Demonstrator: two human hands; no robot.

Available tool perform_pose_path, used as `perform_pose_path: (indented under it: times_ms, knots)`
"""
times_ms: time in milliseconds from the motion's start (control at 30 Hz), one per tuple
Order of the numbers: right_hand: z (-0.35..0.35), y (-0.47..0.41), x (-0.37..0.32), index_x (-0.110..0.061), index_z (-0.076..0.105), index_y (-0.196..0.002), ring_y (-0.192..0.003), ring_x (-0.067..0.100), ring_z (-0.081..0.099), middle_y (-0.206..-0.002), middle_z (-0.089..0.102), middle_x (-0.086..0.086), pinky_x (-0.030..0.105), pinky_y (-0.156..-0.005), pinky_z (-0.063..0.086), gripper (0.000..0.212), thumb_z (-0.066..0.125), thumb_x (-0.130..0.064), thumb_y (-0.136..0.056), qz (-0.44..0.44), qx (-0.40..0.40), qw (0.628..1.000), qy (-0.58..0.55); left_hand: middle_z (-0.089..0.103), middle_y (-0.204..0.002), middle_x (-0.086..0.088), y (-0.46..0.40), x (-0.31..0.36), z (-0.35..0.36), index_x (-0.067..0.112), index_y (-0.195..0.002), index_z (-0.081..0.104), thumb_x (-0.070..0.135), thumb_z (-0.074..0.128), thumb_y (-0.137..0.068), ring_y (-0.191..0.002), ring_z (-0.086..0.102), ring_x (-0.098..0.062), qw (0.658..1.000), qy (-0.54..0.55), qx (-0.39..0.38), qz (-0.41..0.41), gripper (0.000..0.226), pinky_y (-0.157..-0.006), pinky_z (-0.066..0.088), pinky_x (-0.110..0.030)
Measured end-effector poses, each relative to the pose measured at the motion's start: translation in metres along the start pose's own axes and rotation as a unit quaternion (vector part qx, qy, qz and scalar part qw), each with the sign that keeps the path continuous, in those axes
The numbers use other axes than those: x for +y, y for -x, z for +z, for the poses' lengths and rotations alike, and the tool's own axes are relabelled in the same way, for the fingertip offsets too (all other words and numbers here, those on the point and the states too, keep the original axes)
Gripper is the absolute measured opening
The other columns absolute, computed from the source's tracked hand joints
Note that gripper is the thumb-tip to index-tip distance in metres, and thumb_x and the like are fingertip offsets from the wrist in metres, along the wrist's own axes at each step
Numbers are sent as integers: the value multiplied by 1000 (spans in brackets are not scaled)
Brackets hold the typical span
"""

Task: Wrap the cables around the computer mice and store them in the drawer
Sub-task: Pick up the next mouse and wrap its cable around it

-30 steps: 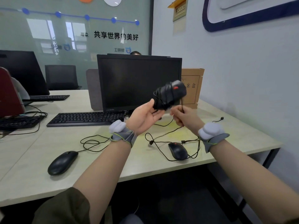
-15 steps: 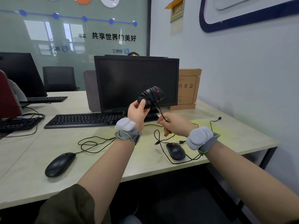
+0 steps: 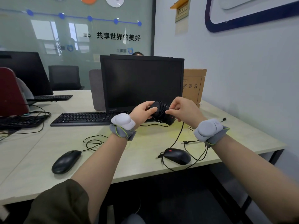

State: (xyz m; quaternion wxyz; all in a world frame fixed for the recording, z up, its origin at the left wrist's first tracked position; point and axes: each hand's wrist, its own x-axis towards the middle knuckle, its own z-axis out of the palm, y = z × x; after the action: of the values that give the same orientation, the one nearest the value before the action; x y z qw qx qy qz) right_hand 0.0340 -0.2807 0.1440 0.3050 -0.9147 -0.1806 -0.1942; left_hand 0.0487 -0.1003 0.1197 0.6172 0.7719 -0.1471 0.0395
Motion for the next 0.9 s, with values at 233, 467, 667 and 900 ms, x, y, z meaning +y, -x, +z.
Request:
perform_pose_path:
  times_ms: [233, 467, 667, 900]
  knots:
    - [1, -13, 5, -17, 55, -74, -43, 11, 40, -54, 48, 0, 19, -44, 36, 24, 75, -28, -74, 47, -91, 984, -145, 49, -113, -13, 12, -6, -16, 3, -134, 42, 7, 35, -99, -100, 49, -21, 982, 138, -113, -60, 36, -88, 42, -26]
    - [-3, -28, 16, -13, 56, -73, -36, 7, 31, -46, 44, -6, 14, -37, 26, 13, 63, -12, -84, 77, -293, 913, -273, 53, -93, -7, 19, -19, -32, 10, -105, 53, 12, 34, -98, -80, 50, -18, 951, 232, -165, -118, 21, -84, 43, -29]
    - [-5, -30, 19, -10, 55, -76, -35, 3, 34, -48, 44, -5, 11, -36, 27, 8, 62, -10, -80, 114, -415, 827, -362, 53, -98, -8, 26, -21, -33, 9, -109, 51, 15, 29, -99, -85, 53, -20, 925, 248, -252, -142, 25, -77, 55, -24]
    - [-10, -23, 6, -10, 54, -71, -41, 5, 36, -49, 46, -6, 13, -41, 30, 12, 61, -6, -80, 40, -315, 846, -428, 52, -100, -10, 29, -18, -24, 7, -110, 51, 15, 29, -99, -86, 53, -21, 921, 253, -259, -142, 26, -76, 56, -24]
